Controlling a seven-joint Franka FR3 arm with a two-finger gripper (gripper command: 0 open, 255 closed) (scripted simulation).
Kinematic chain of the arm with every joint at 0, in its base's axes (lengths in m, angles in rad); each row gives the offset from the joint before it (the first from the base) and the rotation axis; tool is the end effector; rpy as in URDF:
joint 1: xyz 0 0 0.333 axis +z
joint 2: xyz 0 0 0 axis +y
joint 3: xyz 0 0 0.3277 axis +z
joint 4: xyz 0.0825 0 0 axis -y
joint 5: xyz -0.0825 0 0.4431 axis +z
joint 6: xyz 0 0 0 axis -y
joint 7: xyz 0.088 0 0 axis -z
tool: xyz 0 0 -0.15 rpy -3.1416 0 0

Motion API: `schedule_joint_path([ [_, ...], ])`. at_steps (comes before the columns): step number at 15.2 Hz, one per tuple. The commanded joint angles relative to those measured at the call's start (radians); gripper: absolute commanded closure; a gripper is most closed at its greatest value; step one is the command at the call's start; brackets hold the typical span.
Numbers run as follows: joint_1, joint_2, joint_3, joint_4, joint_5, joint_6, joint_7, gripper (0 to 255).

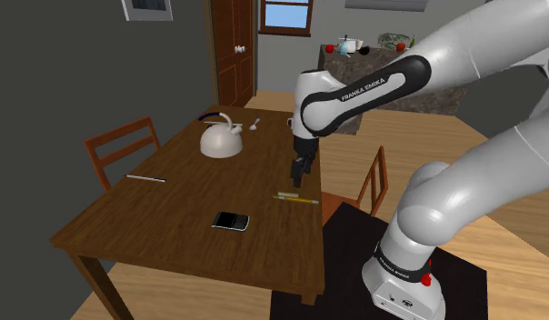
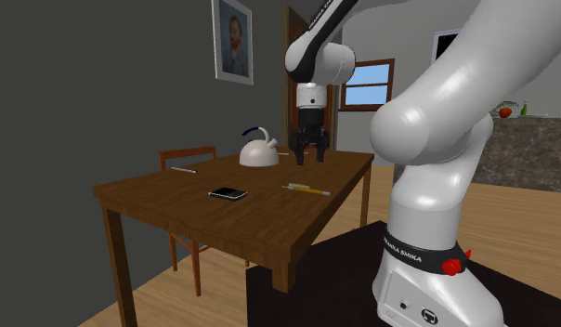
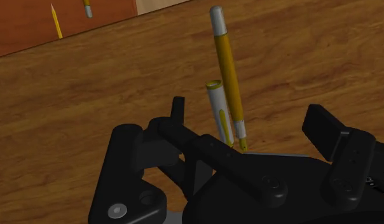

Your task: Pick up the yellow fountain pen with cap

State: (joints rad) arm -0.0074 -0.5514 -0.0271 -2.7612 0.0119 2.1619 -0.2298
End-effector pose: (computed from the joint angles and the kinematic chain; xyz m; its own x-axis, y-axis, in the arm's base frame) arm 0.3840 -0.0104 0.3032 0.9805 0.1921 -0.0415 0.1908 -0.9810 -0.0341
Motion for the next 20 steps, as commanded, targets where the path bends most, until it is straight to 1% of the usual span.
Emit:
schedule_joint_path([
  [1,0.006,0.064,-0.007,-0.026,0.008,0.09,-0.015,0],
  [2,0.008,0.1,-0.012,-0.035,0.012,0.134,-0.024,0],
  [3,0.008,0.102,-0.012,-0.036,0.012,0.137,-0.025,0],
  [9,0.011,0.181,-0.015,-0.068,0.018,0.248,-0.032,0],
  [10,0.012,0.204,-0.016,-0.075,0.02,0.278,-0.034,0],
  [12,0.012,0.204,-0.016,-0.075,0.02,0.278,-0.034,0],
  [13,0.013,0.205,-0.015,-0.075,0.021,0.279,-0.032,255],
  [20,0.014,0.203,-0.014,-0.076,0.021,0.278,-0.032,255],
])
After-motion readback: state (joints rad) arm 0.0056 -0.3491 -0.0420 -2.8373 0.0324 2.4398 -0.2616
